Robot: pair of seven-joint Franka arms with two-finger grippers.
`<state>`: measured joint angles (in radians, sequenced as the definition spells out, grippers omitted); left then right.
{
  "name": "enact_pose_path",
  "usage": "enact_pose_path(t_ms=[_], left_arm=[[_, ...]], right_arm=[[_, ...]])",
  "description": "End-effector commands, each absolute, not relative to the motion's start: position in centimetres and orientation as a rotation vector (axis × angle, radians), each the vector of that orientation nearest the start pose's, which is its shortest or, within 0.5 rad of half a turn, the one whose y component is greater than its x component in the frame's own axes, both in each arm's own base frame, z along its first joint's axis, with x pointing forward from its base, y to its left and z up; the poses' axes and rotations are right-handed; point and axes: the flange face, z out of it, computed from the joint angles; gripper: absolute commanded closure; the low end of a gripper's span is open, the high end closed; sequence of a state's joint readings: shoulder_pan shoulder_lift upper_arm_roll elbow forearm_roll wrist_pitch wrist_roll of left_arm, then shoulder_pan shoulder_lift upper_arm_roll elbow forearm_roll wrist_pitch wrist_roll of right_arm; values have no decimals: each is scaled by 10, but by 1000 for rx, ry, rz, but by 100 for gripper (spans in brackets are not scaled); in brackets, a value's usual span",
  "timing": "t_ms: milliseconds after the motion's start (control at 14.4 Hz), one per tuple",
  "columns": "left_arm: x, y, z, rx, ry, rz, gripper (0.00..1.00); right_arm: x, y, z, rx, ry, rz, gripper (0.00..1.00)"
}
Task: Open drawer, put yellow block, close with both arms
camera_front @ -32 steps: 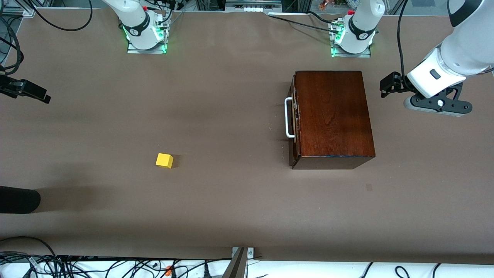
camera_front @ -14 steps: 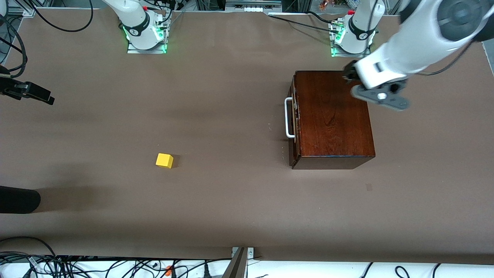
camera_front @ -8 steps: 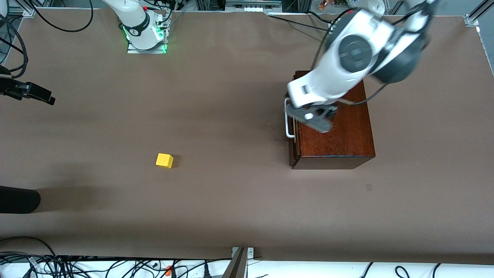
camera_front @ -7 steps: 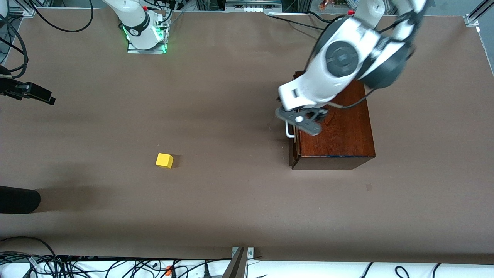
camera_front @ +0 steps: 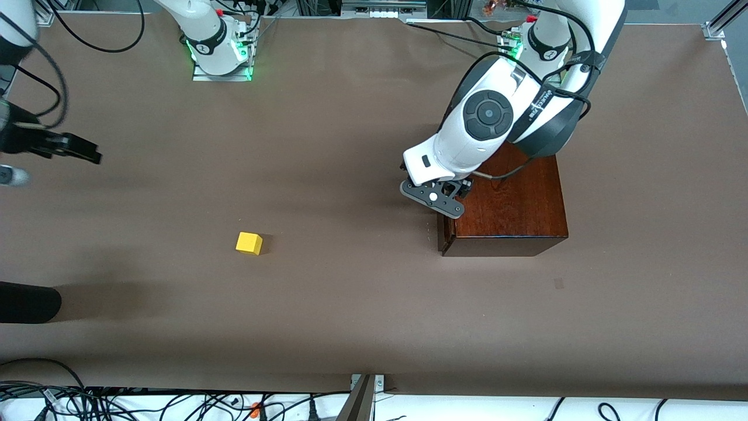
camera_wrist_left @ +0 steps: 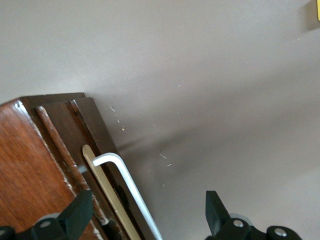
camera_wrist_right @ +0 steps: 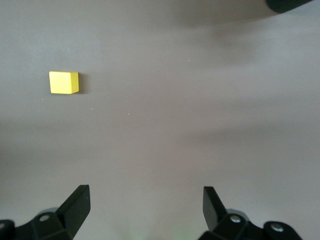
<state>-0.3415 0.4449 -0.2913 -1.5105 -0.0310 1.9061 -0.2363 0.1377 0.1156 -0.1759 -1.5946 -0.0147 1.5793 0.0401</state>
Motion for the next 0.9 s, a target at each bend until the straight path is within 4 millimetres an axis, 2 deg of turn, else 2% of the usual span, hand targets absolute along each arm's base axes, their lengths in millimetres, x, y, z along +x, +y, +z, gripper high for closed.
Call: enact_pose_path(t_ms=[0,347,555,833], left_arm=[[541,-412,410,-3102,483,89,0],[502,-453,349,-2873,355,-25,0],[497,-452,320,-2808,259,-58,0],[498,-448,310,-2777,214,-54,0]], right_arm=[[585,-14,551,-3171,125,213,0],[585,-15,552,-3171,128,208,0],[584,-18,554,-3170,137,201,0],[583,-22,558,-3168,150,189,0]])
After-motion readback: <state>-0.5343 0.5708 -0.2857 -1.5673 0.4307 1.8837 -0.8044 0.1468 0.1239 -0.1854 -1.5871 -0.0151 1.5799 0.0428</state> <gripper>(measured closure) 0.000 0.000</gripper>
